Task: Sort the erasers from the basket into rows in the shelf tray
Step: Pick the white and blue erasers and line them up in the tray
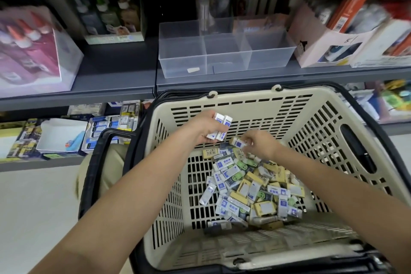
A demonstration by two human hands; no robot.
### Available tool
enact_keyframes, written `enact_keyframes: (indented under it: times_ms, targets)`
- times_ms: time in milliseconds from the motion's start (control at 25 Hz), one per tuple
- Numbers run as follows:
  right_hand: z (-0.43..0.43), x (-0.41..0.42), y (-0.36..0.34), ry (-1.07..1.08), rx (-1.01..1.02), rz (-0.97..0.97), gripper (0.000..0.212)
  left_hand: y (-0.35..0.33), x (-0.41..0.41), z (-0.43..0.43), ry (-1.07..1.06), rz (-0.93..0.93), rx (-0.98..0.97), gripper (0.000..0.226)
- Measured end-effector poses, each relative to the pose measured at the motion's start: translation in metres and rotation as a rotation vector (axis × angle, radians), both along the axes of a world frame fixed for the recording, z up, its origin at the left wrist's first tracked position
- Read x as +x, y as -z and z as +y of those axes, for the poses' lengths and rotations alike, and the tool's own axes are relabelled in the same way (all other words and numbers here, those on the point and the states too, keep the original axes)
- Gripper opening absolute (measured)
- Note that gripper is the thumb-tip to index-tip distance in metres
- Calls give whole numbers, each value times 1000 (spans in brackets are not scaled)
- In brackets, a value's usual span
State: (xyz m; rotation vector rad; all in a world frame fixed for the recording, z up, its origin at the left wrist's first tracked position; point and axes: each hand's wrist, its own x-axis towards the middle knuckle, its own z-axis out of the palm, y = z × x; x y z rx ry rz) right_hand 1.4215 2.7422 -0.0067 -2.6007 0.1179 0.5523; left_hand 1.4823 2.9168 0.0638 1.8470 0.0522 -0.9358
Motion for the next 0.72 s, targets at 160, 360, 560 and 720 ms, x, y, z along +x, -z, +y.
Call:
enact_keyframes:
  times_ms: [160, 360, 560, 720]
  targets:
    - [11, 10, -68, 224, 577, -73, 11, -27, 10, 14, -53, -94, -133, 20]
    - [31, 25, -117, 261, 779, -72, 13, -52, 20, 42, -194, -161, -294, 21]
    - [57, 45, -130, 291, 861, -63, 10, -48, 23, 56, -226, -157, -424, 22]
    - [76, 67, -150, 186, 742, -210, 19, -51, 37, 66, -268, -248, -421, 22]
